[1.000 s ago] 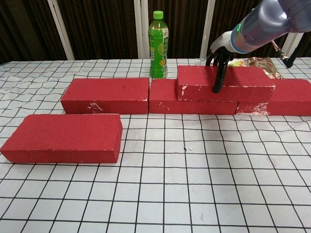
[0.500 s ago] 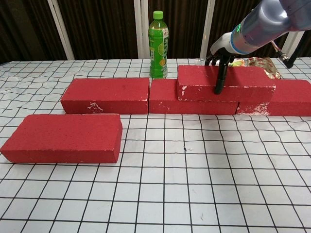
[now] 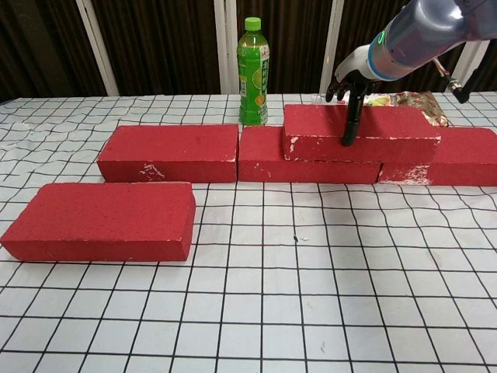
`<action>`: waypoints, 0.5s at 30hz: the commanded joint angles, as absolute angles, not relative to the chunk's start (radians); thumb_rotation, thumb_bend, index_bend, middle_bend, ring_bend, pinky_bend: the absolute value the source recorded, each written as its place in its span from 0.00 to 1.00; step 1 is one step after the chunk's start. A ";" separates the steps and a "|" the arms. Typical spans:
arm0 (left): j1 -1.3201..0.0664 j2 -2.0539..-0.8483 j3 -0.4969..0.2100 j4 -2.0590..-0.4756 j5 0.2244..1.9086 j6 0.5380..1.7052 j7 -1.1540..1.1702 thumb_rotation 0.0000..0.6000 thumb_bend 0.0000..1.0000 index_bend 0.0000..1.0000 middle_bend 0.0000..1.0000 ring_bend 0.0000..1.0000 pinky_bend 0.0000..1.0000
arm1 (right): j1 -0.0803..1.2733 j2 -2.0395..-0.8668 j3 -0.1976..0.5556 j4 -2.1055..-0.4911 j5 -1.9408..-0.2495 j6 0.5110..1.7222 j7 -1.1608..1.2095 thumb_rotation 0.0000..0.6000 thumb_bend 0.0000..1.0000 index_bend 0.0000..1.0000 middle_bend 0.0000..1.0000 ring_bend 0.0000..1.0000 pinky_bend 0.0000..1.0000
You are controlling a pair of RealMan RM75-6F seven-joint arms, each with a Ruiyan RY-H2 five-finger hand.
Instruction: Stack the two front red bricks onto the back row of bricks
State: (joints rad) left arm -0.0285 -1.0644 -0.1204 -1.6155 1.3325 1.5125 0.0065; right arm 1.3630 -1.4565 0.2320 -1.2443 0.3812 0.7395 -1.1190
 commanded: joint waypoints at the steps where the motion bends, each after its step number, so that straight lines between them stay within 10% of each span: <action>1: -0.028 -1.064 -0.120 -1.615 1.332 1.513 0.005 1.00 0.00 0.09 0.00 0.00 0.02 | 1.370 -1.438 0.226 -1.273 0.392 0.743 -1.137 1.00 0.13 0.04 0.00 0.00 0.00; 15: -0.030 -1.064 -0.114 -1.606 1.356 1.515 -0.006 1.00 0.00 0.09 0.00 0.00 0.02 | 1.311 -1.289 0.265 -1.495 0.203 0.844 -0.999 1.00 0.13 0.03 0.00 0.00 0.00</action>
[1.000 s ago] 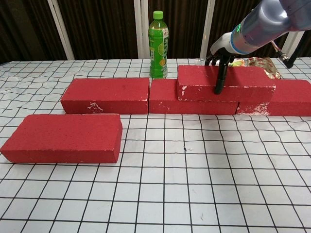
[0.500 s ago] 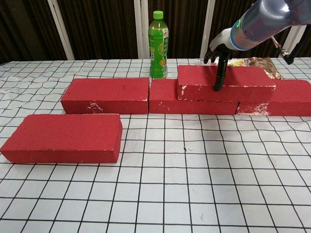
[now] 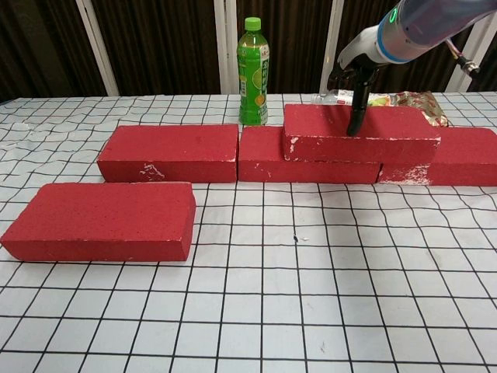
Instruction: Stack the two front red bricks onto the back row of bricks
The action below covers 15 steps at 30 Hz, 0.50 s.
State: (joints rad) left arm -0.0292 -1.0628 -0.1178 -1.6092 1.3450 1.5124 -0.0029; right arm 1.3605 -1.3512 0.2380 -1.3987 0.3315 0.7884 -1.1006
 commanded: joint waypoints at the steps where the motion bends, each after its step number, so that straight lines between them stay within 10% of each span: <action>1: -0.030 -1.065 -0.111 -1.603 1.366 1.519 -0.008 1.00 0.00 0.09 0.00 0.00 0.02 | 1.283 -1.264 0.275 -1.538 0.147 0.864 -0.951 1.00 0.13 0.03 0.00 0.00 0.00; 15: -0.031 -1.062 -0.064 -1.619 1.490 1.540 -0.055 1.00 0.00 0.09 0.00 0.00 0.02 | 1.021 -0.964 0.279 -1.834 -0.203 0.872 -0.642 1.00 0.13 0.03 0.00 0.00 0.00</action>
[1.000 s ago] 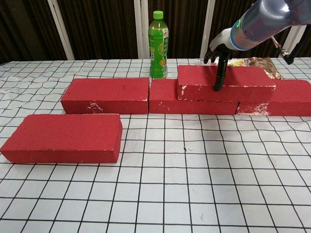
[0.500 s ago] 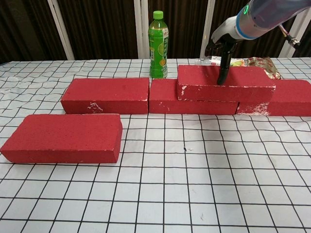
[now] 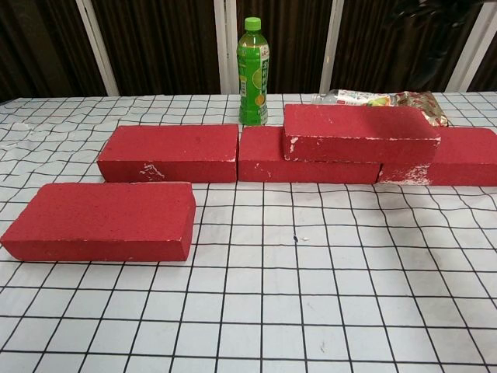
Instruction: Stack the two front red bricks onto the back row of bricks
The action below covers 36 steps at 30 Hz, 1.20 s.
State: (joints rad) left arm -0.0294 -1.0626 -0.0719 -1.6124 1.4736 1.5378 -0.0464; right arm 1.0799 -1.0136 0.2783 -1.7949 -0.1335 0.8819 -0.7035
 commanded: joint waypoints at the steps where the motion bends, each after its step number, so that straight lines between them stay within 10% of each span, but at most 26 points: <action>1: -0.035 -1.064 -0.060 -1.622 1.507 1.542 -0.058 1.00 0.00 0.09 0.00 0.00 0.02 | 0.994 -0.943 0.277 -1.843 -0.237 0.868 -0.611 1.00 0.13 0.03 0.00 0.00 0.00; 23: -0.309 -0.917 -0.047 -1.901 1.508 1.100 0.019 1.00 0.00 0.06 0.00 0.00 0.03 | 0.375 -0.910 0.043 -2.033 -1.131 1.359 -0.234 1.00 0.13 0.02 0.00 0.00 0.00; 36: -0.300 -1.048 -0.051 -1.966 1.398 1.161 0.286 1.00 0.00 0.06 0.00 0.00 0.00 | 0.207 -0.990 -0.035 -1.963 -1.335 1.538 -0.233 1.00 0.13 0.02 0.00 0.00 0.00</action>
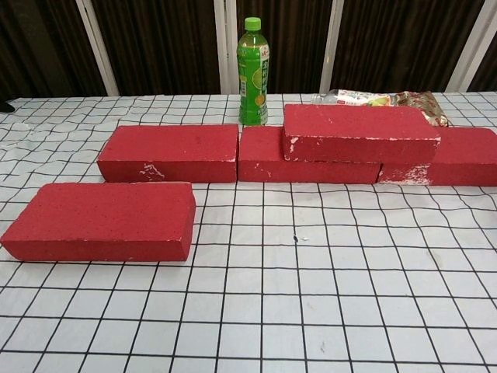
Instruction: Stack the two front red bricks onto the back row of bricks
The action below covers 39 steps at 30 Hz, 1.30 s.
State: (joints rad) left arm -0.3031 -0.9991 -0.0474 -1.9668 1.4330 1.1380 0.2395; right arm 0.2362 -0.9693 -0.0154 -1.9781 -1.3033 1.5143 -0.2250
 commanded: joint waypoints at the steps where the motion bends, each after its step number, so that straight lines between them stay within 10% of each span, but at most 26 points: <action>1: -0.301 -1.065 -0.053 -1.960 1.387 1.165 0.299 1.00 0.00 0.06 0.00 0.00 0.00 | 0.197 -0.996 -0.042 -1.960 -1.346 1.543 -0.234 1.00 0.13 0.02 0.00 0.00 0.00; 39: -0.570 -1.375 -0.105 -1.797 0.880 1.063 0.714 1.00 0.00 0.04 0.00 0.00 0.00 | 0.147 -1.041 -0.022 -1.976 -1.349 1.426 -0.292 1.00 0.13 0.02 0.00 0.00 0.00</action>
State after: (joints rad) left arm -0.5659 -1.3712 -0.1077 -1.8025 0.8829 1.0660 0.7164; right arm 0.1472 -1.0411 -0.0233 -1.9761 -1.3501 1.4264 -0.2921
